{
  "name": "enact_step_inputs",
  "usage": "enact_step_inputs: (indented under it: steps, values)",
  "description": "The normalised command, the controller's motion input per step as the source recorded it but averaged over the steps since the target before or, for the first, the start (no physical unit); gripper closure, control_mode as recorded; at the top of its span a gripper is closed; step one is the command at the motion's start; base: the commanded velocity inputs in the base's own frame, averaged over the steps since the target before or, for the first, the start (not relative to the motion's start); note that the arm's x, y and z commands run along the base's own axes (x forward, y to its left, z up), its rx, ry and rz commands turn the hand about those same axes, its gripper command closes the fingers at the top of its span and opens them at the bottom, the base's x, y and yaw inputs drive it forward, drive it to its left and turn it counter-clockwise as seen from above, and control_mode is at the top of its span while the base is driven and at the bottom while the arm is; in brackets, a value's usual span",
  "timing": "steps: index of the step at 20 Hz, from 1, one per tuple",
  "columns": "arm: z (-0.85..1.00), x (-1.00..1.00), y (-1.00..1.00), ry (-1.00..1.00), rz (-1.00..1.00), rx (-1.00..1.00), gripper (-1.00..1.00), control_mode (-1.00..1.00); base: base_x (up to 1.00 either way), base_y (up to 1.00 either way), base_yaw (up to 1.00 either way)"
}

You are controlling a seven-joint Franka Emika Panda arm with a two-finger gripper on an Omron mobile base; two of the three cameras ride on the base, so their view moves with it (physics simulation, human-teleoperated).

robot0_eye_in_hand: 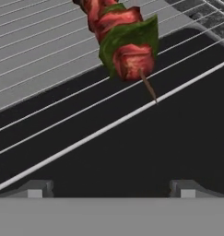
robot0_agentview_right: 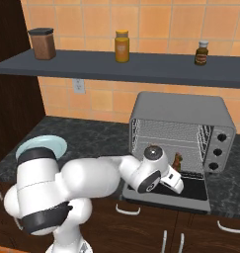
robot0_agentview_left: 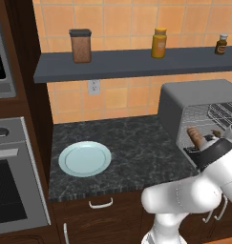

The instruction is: Pick up the kebab skewer and baguette bread, and place them inside the toaster oven. Close the toaster oven door and start by setting the timer.

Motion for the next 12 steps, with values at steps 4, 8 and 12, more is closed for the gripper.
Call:
enact_step_inputs:
  steps: [4, 8, 12]
  values:
    - [-0.07, 0.19, 0.0, 0.0, -0.03, 0.0, -1.0, -1.0, 0.0, 0.0, 0.0]
    - [-0.07, 0.15, 0.0, 0.0, -0.12, 0.02, -1.0, -1.0, 0.0, 0.0, 0.0]
    - [-0.03, 0.38, 0.0, 0.0, -0.16, 0.06, -1.0, -1.0, 0.0, 0.0, 0.0]
